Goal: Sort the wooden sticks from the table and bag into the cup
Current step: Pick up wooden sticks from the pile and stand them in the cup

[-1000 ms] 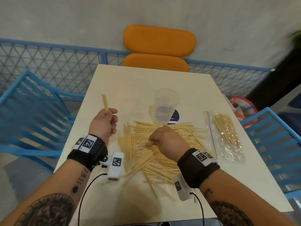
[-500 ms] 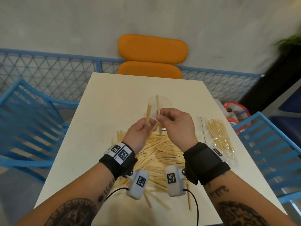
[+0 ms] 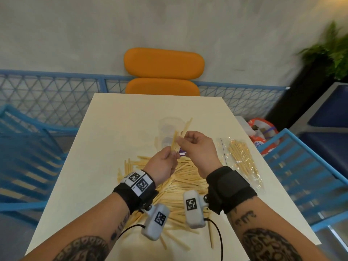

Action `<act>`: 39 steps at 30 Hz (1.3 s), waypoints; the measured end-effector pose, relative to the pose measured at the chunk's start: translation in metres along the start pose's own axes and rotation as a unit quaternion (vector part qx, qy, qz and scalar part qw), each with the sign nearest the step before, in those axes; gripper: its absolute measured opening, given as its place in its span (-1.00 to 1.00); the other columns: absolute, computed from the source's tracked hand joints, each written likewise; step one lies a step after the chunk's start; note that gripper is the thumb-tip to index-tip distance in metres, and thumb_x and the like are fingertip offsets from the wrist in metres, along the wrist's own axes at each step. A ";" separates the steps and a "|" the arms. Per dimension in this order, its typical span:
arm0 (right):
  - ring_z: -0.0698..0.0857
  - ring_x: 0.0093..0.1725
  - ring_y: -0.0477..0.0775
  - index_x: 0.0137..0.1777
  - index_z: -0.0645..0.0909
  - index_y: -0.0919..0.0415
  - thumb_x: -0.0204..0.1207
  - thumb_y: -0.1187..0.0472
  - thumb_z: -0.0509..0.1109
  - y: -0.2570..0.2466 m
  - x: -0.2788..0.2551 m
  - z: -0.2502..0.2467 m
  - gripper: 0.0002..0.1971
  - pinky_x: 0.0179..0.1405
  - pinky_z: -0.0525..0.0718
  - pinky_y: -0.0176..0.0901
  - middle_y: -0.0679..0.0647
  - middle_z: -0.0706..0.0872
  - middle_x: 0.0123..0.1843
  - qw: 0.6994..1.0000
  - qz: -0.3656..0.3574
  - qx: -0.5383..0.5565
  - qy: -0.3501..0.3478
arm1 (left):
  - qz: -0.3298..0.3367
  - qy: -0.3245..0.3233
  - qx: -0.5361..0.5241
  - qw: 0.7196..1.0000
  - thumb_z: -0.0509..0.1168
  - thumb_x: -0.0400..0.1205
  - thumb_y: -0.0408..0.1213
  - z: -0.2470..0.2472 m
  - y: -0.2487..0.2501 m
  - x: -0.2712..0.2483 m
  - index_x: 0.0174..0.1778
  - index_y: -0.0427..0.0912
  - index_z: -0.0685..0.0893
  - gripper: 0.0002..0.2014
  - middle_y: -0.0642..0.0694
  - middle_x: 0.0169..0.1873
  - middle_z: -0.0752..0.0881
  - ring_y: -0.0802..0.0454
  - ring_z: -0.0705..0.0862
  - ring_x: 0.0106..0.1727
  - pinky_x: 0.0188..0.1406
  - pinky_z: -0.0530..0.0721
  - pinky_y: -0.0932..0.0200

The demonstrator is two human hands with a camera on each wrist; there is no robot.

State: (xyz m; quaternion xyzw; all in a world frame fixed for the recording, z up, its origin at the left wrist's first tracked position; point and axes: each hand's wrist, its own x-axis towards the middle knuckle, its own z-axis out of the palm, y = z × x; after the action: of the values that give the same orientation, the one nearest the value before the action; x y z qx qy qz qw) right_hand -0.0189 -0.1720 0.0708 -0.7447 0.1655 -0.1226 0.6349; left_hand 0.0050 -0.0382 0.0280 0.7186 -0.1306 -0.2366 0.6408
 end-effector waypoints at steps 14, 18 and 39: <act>0.70 0.20 -0.06 0.52 0.52 -0.02 0.79 0.17 0.13 -0.004 0.009 -0.010 -0.65 0.22 0.71 -0.01 -0.08 0.70 0.34 0.955 -0.144 -0.242 -0.089 | 0.014 -0.055 -0.002 0.998 0.04 0.84 -0.24 0.005 0.008 -0.001 -0.15 -0.08 0.50 -0.74 -0.04 -0.38 0.47 0.02 0.50 -0.41 -0.07 0.70 -0.18; 0.61 0.33 -0.21 0.74 0.13 -0.14 0.79 0.13 0.16 -0.001 0.006 -0.020 -0.45 0.31 0.60 -0.25 -0.20 0.50 0.56 0.971 -0.125 -0.151 -0.138 | 0.020 -0.020 -0.038 0.999 0.13 0.74 -0.15 0.003 0.010 0.001 -0.04 -0.14 0.54 -0.83 0.01 -0.40 0.47 0.04 0.42 -0.41 -0.32 0.53 0.08; 0.64 -0.44 0.05 0.04 0.52 0.26 0.82 0.16 0.08 0.019 -0.019 0.006 -0.76 -0.46 0.56 -0.12 0.06 0.61 -0.35 0.964 0.063 -0.044 -0.254 | 0.073 0.065 -0.060 0.993 0.04 0.85 -0.29 -0.015 0.041 0.004 0.16 -0.07 0.54 -0.83 0.00 -0.07 0.85 0.03 0.80 0.03 0.06 0.69 0.12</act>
State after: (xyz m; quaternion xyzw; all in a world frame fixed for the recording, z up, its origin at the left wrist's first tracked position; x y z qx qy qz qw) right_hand -0.0360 -0.1615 0.0512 -0.7667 0.0504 0.1178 0.6290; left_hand 0.0206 -0.0332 0.0684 0.6808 -0.1267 -0.1492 0.7058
